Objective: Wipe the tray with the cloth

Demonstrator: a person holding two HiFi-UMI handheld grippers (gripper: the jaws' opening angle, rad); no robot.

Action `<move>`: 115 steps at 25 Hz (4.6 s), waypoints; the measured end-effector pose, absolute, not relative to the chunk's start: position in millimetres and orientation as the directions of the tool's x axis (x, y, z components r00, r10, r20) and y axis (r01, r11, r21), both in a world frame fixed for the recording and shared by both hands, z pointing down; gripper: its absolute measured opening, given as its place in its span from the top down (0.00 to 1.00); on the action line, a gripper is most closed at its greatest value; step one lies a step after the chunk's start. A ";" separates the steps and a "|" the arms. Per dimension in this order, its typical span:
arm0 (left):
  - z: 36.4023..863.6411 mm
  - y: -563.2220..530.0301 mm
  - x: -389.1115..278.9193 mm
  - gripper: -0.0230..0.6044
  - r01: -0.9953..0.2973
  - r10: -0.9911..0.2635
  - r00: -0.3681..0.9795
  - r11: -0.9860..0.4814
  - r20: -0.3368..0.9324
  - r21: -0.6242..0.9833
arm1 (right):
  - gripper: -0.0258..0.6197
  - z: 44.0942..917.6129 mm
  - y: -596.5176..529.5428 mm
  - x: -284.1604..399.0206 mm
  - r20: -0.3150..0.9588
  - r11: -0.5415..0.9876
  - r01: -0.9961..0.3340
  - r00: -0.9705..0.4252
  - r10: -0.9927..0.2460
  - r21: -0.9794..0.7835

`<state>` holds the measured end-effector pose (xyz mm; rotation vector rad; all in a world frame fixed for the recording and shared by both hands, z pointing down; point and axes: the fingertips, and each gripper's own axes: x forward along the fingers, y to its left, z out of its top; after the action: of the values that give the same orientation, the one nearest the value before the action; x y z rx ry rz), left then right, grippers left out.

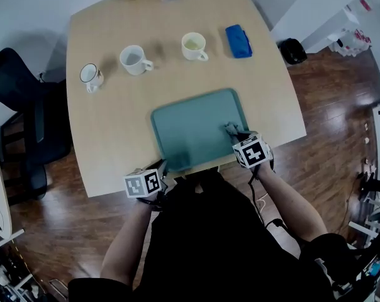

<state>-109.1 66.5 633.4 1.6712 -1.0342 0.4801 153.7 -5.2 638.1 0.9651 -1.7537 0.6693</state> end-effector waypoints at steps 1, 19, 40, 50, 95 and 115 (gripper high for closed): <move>633.5 66.5 -108.7 0.90 -0.822 -0.395 0.541 -0.060 0.743 0.566 | 0.92 638.2 -5.8 168.8 0.935 0.522 -0.853 -0.177 -0.308 0.011; 633.0 64.3 -107.2 0.90 -0.815 -0.428 0.531 -0.022 0.732 0.579 | 0.92 628.9 33.8 49.4 0.904 0.650 -0.754 -0.338 -0.260 -0.095; 630.0 65.1 -102.6 0.90 -0.775 -0.425 0.587 -0.047 0.689 0.631 | 0.92 634.3 59.1 -80.3 0.874 0.823 -0.525 -0.481 -0.074 -0.219; 628.4 62.9 -102.4 0.89 -0.829 -0.378 0.539 -0.078 0.753 0.554 | 0.92 611.8 -81.6 -76.0 0.891 0.954 -0.245 -0.374 -0.256 0.172; 629.4 60.2 -110.4 0.90 -0.844 -0.424 0.490 -0.010 0.762 0.537 | 0.92 625.6 -114.8 -77.2 0.904 0.943 0.198 -0.389 -0.175 0.268; 634.1 62.1 -109.0 0.91 -0.821 -0.427 0.514 0.008 0.744 0.571 | 0.92 628.8 23.7 -50.8 0.900 0.956 0.278 -0.435 0.036 0.097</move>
<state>-109.0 62.1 634.1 1.6165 -1.0892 0.4311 -50.8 23.7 628.8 -0.2240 -2.0094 -0.2774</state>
